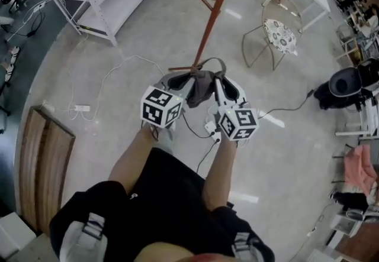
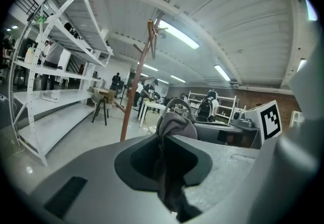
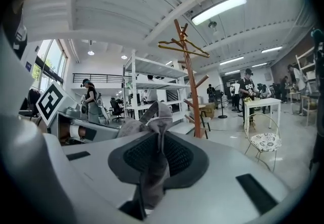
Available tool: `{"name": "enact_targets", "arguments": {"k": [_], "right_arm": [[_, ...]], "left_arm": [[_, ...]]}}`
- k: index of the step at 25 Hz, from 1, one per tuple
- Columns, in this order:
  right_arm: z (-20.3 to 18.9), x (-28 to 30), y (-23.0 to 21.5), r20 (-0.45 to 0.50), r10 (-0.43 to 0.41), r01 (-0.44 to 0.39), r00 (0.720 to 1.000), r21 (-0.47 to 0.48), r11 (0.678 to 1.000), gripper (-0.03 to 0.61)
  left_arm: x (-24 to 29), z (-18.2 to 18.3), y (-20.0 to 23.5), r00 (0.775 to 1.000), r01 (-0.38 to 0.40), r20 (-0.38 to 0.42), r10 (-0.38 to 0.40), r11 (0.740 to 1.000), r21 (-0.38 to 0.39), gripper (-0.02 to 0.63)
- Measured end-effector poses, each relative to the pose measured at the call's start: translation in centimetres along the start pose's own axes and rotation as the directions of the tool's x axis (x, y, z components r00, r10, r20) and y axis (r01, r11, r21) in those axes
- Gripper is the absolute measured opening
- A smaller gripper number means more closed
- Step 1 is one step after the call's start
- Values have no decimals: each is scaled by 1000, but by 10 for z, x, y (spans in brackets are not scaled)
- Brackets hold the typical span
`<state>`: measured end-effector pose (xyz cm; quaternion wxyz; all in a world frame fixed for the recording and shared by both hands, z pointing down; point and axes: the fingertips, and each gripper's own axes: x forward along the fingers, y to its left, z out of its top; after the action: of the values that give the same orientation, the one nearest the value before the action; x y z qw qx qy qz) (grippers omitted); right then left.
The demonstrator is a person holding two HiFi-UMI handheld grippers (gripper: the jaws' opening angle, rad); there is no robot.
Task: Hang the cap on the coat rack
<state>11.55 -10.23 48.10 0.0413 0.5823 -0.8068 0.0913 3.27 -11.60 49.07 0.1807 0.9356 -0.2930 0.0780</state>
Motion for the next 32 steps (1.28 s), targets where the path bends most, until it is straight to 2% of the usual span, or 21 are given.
{"name": "enact_targets", "arguments": {"k": [10, 17, 22, 29, 32], "right_arm": [[13, 113, -67, -64, -17, 17, 998, 11, 1000, 40], [10, 138, -103, -95, -27, 28, 995, 7, 1000, 41], [31, 149, -123, -87, 5, -7, 996, -19, 1000, 41], [85, 185, -131, -50, 92, -97, 994, -119, 988, 44], [95, 203, -133, -49, 116, -122, 992, -144, 982, 44]], "left_arm": [[92, 34, 81, 999, 17, -41, -17, 1000, -3, 29], [131, 42, 95, 998, 41, -54, -41, 999, -2, 29], [148, 65, 92, 1000, 22, -12, -22, 1000, 13, 29], [155, 114, 103, 992, -68, 105, 65, 997, 30, 29], [161, 126, 116, 987, -94, 133, 89, 995, 31, 29]]}}
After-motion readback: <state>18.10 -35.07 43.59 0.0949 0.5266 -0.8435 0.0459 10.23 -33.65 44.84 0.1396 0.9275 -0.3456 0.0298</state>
